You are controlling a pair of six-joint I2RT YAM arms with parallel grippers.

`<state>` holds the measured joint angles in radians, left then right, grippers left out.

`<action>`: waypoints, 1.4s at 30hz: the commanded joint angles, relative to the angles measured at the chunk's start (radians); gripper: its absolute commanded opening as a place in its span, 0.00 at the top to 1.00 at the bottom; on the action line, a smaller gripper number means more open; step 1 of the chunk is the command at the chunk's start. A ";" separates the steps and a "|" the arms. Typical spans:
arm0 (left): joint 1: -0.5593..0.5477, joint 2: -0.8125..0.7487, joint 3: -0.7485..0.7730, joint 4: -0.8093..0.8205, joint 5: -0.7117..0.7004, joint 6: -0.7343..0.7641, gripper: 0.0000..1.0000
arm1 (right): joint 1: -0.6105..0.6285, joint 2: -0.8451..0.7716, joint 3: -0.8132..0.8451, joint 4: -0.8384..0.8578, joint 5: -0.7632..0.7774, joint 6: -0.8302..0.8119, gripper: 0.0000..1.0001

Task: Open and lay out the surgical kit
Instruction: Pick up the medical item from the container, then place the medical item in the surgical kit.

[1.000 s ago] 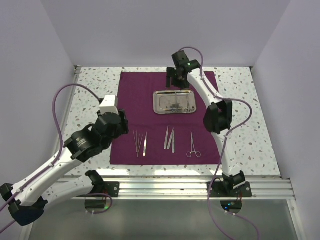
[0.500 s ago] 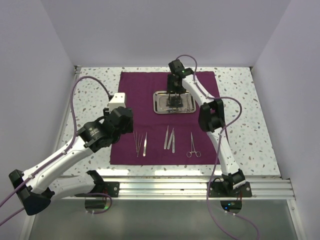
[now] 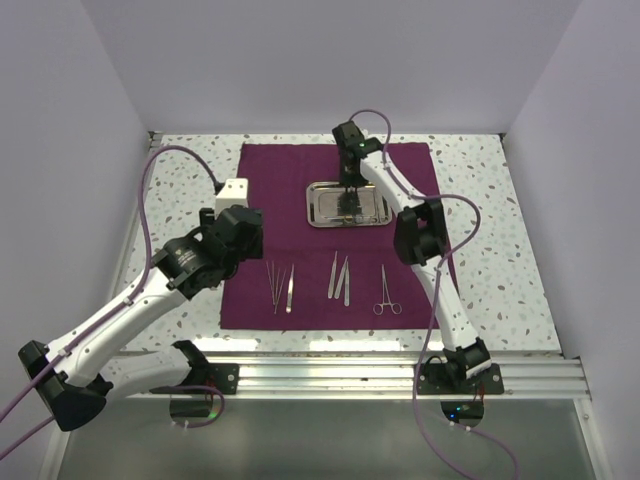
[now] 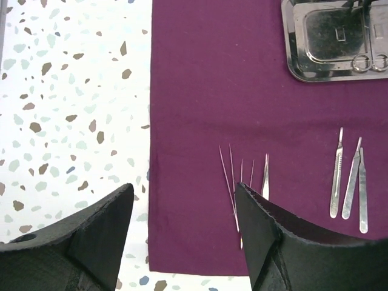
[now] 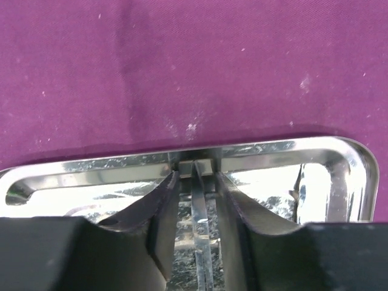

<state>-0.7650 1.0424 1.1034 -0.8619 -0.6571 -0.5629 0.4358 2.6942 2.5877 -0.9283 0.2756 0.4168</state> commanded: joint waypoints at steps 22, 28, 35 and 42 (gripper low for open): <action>0.023 -0.019 0.036 -0.016 0.017 0.006 0.29 | -0.006 -0.106 -0.054 -0.032 -0.018 -0.030 1.00; 0.023 -0.018 0.024 0.020 0.040 0.012 0.29 | -0.038 -0.241 -0.029 0.049 -0.065 -0.064 1.00; 0.023 -0.018 0.010 0.043 0.063 0.014 0.30 | -0.051 -0.359 -0.064 0.046 -0.078 -0.073 1.00; 0.023 -0.002 0.007 0.072 0.088 0.031 0.30 | -0.051 -0.560 -0.303 0.071 -0.110 -0.062 1.00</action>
<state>-0.7479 1.0397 1.1088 -0.8455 -0.5842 -0.5549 0.3794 2.2528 2.3806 -0.8776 0.2054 0.3618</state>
